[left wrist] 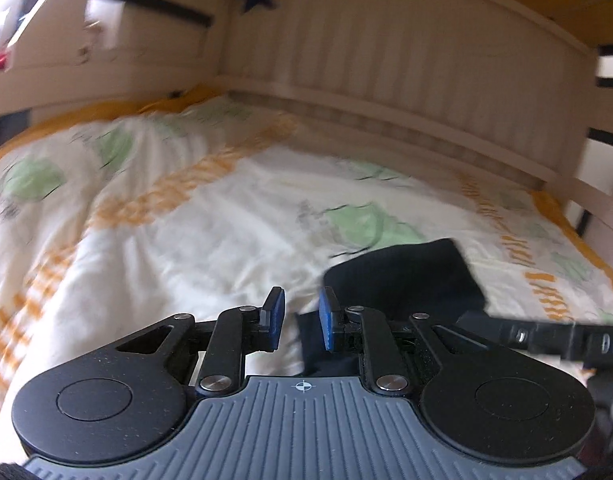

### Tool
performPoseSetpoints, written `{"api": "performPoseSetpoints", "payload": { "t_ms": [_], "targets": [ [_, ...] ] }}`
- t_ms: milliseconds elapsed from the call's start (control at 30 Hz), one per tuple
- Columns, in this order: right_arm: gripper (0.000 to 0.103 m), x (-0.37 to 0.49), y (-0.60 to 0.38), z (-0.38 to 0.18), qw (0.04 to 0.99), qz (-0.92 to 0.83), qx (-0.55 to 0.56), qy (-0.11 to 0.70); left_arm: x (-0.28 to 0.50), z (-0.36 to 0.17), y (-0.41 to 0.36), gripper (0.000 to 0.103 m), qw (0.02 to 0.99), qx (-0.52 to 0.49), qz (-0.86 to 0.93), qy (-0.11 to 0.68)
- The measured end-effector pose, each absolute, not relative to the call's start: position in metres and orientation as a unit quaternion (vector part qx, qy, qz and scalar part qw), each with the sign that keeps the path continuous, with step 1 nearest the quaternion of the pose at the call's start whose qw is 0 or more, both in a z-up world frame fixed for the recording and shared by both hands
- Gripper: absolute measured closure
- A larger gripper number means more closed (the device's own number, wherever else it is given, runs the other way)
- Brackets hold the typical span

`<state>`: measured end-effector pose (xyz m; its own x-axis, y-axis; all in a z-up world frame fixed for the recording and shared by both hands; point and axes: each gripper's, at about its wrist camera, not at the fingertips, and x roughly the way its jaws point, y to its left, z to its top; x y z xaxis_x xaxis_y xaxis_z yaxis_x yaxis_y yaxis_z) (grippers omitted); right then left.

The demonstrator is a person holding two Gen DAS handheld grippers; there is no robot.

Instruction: Fold large clothes

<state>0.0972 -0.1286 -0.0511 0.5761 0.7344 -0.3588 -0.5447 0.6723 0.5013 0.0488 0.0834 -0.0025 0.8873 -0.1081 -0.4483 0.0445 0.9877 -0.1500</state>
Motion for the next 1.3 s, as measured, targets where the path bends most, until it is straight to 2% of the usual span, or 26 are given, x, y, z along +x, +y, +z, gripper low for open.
{"api": "performPoseSetpoints", "payload": {
  "t_ms": [233,267,333,367,400,533,600,633,767,900,1000,1033,1100,1200,1300],
  "targets": [
    [0.032,0.098,-0.192,-0.044,0.917,0.258,0.182,0.244,0.064,-0.015,0.024,0.083,0.96,-0.017,-0.134,0.246],
    [0.037,0.1,-0.196,-0.046,0.92,0.249,0.182,0.242,0.065,-0.021,0.018,0.083,0.957,-0.009,-0.141,0.253],
    [0.057,0.102,-0.197,-0.052,0.925,0.233,0.159,0.253,0.068,-0.033,0.015,0.083,0.952,-0.004,-0.137,0.272],
    [0.081,0.1,-0.195,-0.055,0.926,0.229,0.141,0.263,0.068,-0.038,0.017,0.083,0.951,-0.008,-0.13,0.28],
    [0.089,0.095,-0.196,-0.06,0.926,0.23,0.122,0.274,0.07,-0.043,0.021,0.083,0.949,-0.014,-0.123,0.289],
    [0.09,0.071,-0.151,-0.092,0.915,0.267,0.023,0.301,0.079,-0.054,0.03,0.082,0.942,-0.025,-0.111,0.314],
    [0.091,0.067,-0.142,-0.097,0.918,0.263,0.007,0.297,0.084,-0.056,0.029,0.07,0.941,-0.015,-0.114,0.319],
    [0.091,0.07,-0.143,-0.096,0.915,0.265,0.021,0.302,0.086,-0.059,0.027,0.068,0.94,-0.01,-0.116,0.32],
    [0.091,0.076,-0.15,-0.095,0.908,0.28,0.033,0.308,0.1,-0.087,0.029,0.066,0.929,0.025,-0.068,0.364],
    [0.089,0.084,-0.143,-0.083,0.901,0.3,0.023,0.311,0.096,-0.089,0.039,0.066,0.93,0.005,-0.074,0.36],
    [0.088,0.1,-0.142,-0.067,0.915,0.291,0.027,0.279,0.094,-0.09,0.04,0.066,0.931,0.001,-0.074,0.358],
    [0.084,0.108,-0.14,-0.061,0.921,0.283,0.026,0.267,0.093,-0.091,0.04,0.066,0.931,0.002,-0.073,0.357],
    [0.07,0.131,-0.135,-0.055,0.929,0.269,0.021,0.255,0.095,-0.091,0.038,0.066,0.931,0.003,-0.074,0.357],
    [0.068,0.173,-0.124,-0.06,0.934,0.242,0.018,0.262,0.096,-0.091,0.039,0.066,0.932,0.003,-0.075,0.355],
    [0.068,0.222,-0.106,-0.079,0.921,0.216,0.026,0.324,0.095,-0.092,0.039,0.066,0.932,0.003,-0.077,0.353]
  ]
}}
